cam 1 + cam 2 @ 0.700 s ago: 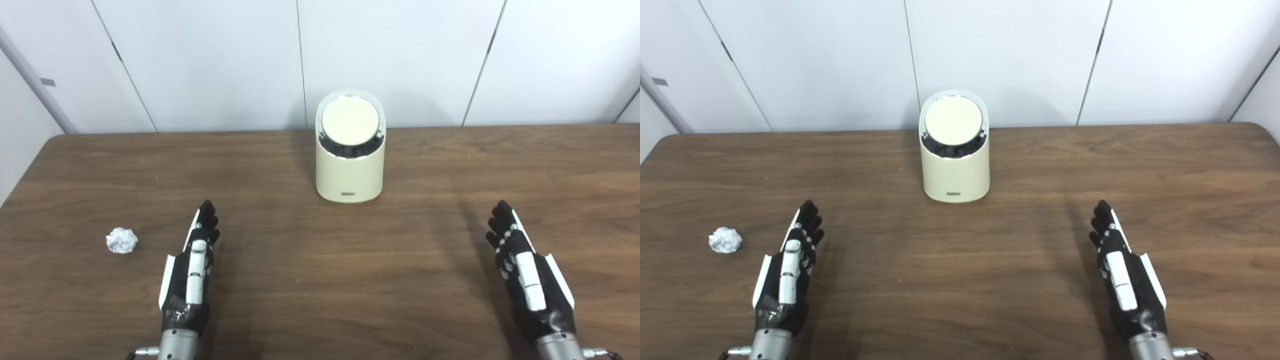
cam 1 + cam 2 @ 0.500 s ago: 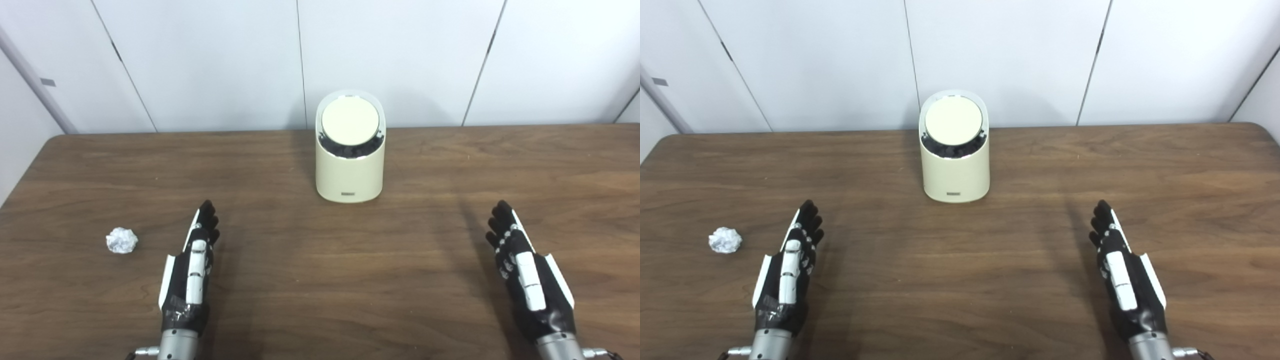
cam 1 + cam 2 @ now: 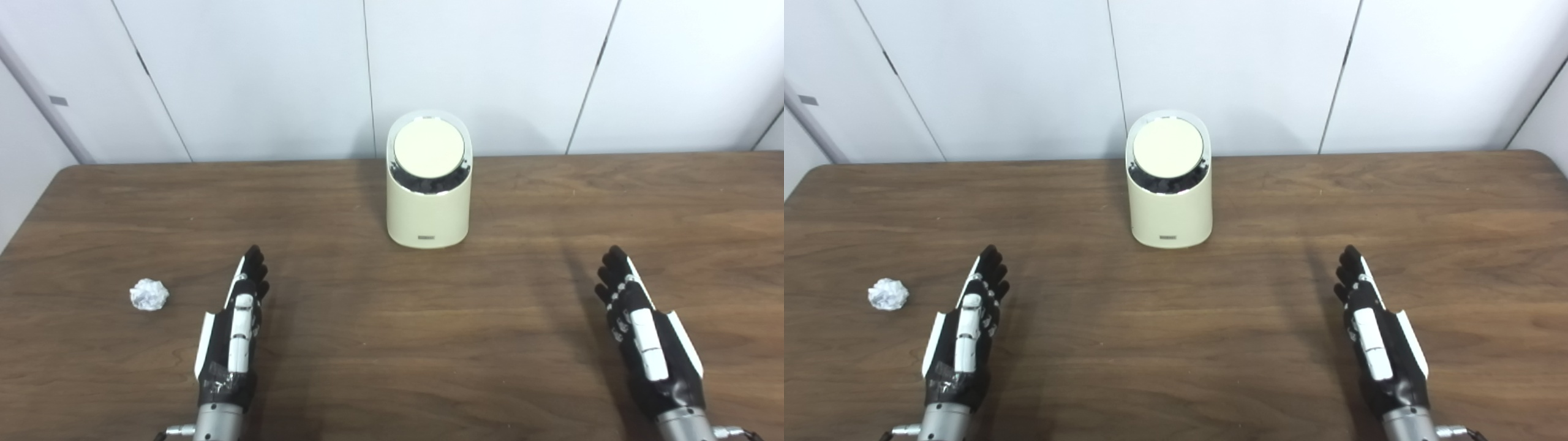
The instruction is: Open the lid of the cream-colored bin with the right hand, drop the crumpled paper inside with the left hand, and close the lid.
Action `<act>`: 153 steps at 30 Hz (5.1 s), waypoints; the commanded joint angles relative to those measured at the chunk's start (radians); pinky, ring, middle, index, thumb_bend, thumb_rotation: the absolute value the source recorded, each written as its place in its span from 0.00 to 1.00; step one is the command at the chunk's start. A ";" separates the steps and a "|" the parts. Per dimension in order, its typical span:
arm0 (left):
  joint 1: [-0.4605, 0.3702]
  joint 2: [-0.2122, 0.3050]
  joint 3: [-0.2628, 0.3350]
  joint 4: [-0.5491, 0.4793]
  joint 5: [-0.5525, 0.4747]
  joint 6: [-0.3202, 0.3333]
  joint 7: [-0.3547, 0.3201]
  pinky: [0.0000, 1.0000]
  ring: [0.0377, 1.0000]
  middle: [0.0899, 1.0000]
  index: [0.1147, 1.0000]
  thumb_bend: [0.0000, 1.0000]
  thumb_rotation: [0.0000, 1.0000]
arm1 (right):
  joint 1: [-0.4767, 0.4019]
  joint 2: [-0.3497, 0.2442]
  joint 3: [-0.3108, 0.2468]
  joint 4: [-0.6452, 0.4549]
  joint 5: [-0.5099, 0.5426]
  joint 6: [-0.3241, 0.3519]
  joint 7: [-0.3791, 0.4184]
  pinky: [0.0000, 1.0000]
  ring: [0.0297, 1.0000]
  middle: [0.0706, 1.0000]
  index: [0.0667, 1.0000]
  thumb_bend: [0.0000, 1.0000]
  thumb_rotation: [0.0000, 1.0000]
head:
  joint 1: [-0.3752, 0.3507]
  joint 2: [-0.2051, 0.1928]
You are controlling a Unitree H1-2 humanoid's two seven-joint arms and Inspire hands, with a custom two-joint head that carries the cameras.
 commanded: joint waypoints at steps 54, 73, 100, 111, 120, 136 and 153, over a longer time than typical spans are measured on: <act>0.053 -0.006 -0.052 -0.023 0.086 -0.034 0.029 1.00 1.00 1.00 1.00 0.17 1.00 | -0.661 -0.022 0.158 0.148 -0.498 0.243 -0.044 0.87 0.92 0.94 0.94 0.72 0.61 | -0.044 -0.090; 0.053 -0.019 -0.063 -0.023 0.090 -0.023 0.041 1.00 1.00 1.00 1.00 0.19 1.00 | -0.889 -0.022 0.219 0.346 -0.499 0.249 -0.026 0.90 0.96 0.97 0.95 0.75 0.54 | -0.021 -0.073; 0.039 -0.019 -0.073 -0.002 0.101 -0.016 0.065 1.00 0.98 0.97 0.96 0.21 0.96 | -1.041 -0.034 0.350 0.532 -0.647 0.226 -0.011 0.83 0.92 0.94 0.92 0.82 0.44 | 0.002 -0.066; 0.044 -0.016 -0.071 -0.017 0.061 0.007 0.055 1.00 1.00 0.96 0.89 0.16 1.00 | -1.028 -0.034 0.347 0.542 -0.657 0.223 -0.020 0.83 0.92 0.94 0.92 0.81 0.40 | 0.003 -0.057; 0.044 -0.017 -0.074 -0.016 0.087 0.005 0.065 1.00 0.99 0.96 0.91 0.20 0.97 | -0.997 -0.046 0.349 0.528 -0.659 0.221 -0.015 0.82 0.91 0.93 0.92 0.81 0.39 | 0.000 -0.055; 0.045 -0.030 -0.068 -0.007 0.050 -0.004 0.067 1.00 0.99 0.97 1.00 0.28 0.85 | -0.986 -0.054 0.343 0.521 -0.655 0.244 0.003 0.83 0.92 0.94 0.92 0.81 0.36 | -0.003 -0.049; 0.044 -0.027 -0.075 -0.009 0.062 -0.007 0.074 1.00 0.98 0.97 0.98 0.27 0.88 | -0.984 -0.070 0.362 0.548 -0.686 0.177 -0.015 0.83 0.91 0.92 0.92 0.84 0.22 | -0.005 -0.043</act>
